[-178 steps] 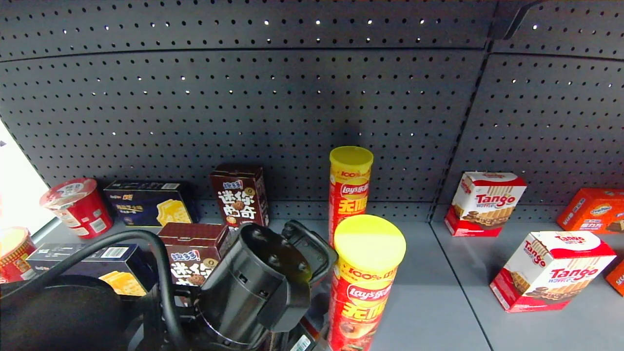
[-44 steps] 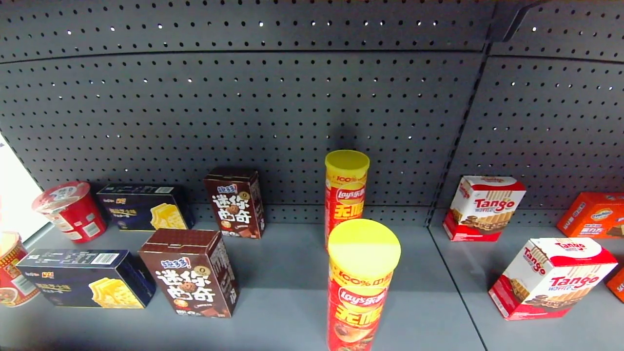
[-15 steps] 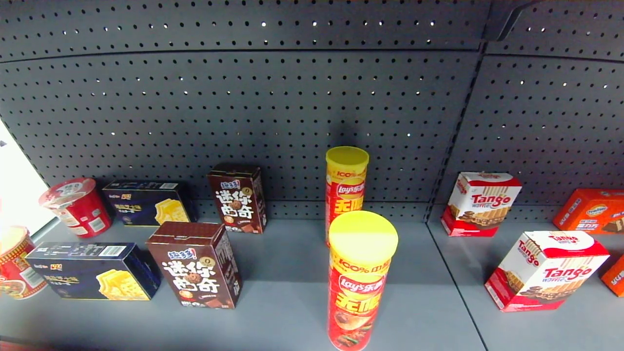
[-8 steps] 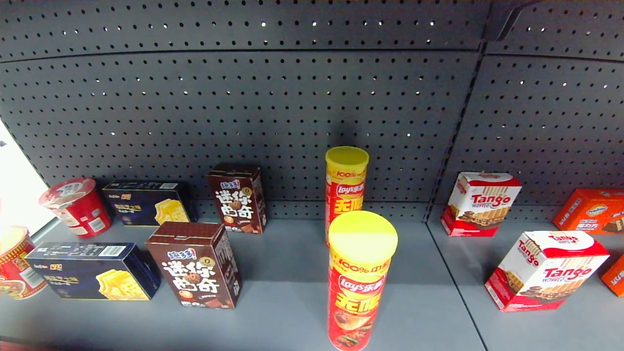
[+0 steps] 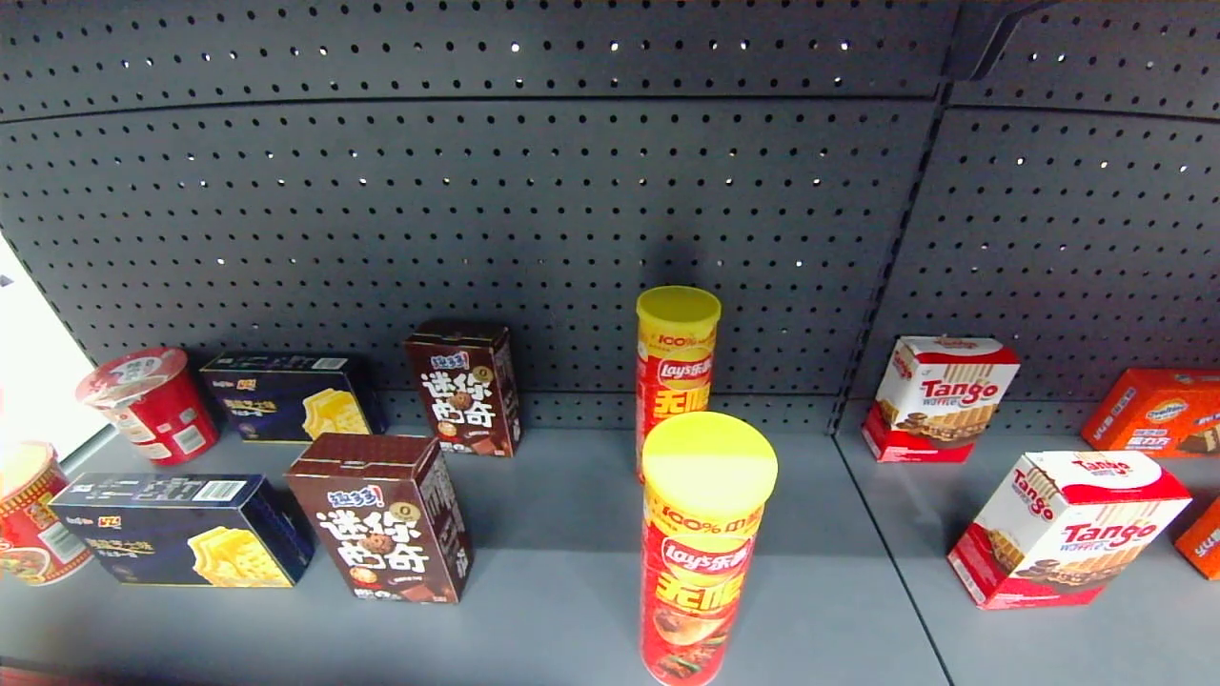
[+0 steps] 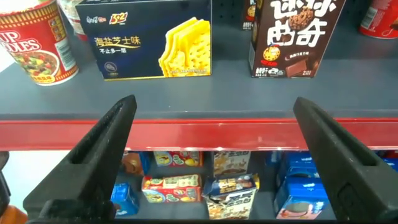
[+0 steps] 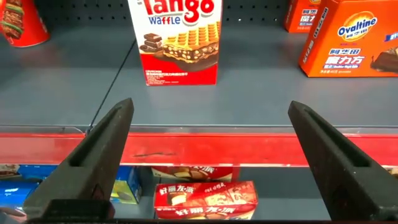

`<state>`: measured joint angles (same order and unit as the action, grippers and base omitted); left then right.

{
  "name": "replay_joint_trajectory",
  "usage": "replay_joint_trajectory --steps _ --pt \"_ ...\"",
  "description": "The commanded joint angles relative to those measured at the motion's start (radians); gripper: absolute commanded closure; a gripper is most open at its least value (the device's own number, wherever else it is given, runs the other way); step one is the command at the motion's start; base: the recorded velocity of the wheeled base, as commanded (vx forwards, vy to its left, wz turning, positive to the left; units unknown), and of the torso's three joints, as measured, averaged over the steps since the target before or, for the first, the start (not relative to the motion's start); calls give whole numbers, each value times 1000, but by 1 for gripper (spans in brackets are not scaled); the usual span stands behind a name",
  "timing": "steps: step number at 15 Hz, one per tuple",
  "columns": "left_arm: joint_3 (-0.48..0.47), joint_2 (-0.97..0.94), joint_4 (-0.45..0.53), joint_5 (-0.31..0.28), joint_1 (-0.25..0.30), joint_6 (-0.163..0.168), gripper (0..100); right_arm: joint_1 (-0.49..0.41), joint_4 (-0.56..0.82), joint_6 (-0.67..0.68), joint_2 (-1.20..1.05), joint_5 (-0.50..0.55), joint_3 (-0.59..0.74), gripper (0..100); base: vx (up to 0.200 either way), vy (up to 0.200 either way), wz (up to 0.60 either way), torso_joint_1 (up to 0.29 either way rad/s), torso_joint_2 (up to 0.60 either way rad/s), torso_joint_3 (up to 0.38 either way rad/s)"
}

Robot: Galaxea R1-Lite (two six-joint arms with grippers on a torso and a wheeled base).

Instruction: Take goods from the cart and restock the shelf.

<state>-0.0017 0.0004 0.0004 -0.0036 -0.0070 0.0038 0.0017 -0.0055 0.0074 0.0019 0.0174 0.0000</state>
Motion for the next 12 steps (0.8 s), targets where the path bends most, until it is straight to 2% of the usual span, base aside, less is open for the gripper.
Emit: replay_joint_trajectory --steps 1,12 --pt "0 0 0 -1 1 -1 0 -2 -2 0 0 -1 0 0 0 0 0 0 0 0" --pt "0 0 0 -1 1 -2 0 -2 1 -4 0 -14 0 0 0 0 0 0 0 0"
